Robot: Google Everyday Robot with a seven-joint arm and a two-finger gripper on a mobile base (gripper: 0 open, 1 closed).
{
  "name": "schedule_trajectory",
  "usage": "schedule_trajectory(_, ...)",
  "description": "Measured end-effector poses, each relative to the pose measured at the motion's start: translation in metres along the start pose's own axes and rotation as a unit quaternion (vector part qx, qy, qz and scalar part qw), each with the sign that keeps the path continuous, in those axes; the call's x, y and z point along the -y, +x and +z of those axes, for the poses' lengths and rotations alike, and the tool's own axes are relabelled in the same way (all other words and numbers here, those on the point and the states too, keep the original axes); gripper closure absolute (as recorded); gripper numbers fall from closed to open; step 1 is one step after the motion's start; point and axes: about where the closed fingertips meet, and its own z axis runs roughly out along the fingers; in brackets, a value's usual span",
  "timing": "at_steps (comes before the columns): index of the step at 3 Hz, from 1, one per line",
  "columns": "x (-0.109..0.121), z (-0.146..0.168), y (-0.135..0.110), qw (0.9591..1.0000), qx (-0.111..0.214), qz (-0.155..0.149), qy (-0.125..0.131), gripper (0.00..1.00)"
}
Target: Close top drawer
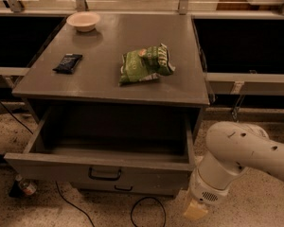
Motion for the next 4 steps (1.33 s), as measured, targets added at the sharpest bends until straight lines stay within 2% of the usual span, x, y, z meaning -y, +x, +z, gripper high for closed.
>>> schedule_trajectory(1,0.0000,0.0000,0.0000,1.0000,0.000,0.000,0.000,1.00)
schedule_trajectory(4,0.0000,0.0000,0.0000,1.0000,0.000,0.000,0.000,0.26)
